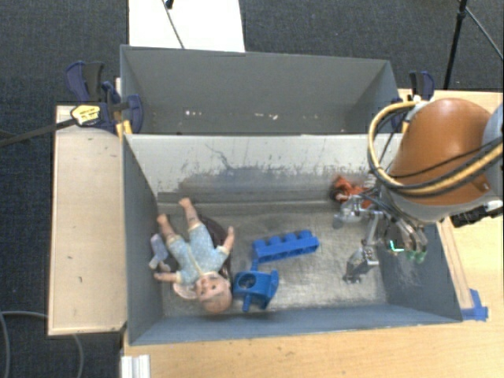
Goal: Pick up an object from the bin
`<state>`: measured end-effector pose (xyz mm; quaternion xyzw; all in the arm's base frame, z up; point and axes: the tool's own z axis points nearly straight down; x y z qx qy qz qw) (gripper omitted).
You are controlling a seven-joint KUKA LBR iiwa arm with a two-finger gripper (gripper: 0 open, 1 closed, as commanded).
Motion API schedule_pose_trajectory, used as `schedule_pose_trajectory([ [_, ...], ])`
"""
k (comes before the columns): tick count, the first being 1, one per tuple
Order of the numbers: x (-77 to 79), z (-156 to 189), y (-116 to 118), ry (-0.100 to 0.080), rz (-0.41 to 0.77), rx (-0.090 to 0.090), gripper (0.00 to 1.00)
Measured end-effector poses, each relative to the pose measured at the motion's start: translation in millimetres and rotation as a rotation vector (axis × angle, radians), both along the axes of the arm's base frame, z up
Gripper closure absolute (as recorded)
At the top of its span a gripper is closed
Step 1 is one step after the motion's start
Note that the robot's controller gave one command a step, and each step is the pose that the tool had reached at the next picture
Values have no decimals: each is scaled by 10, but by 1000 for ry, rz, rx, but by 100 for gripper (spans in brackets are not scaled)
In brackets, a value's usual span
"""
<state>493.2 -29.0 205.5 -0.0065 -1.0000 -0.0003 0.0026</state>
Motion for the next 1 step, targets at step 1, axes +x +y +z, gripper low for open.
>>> schedule_pose_trajectory([
  [1,17,34,1,-8,2,-1,0],
])
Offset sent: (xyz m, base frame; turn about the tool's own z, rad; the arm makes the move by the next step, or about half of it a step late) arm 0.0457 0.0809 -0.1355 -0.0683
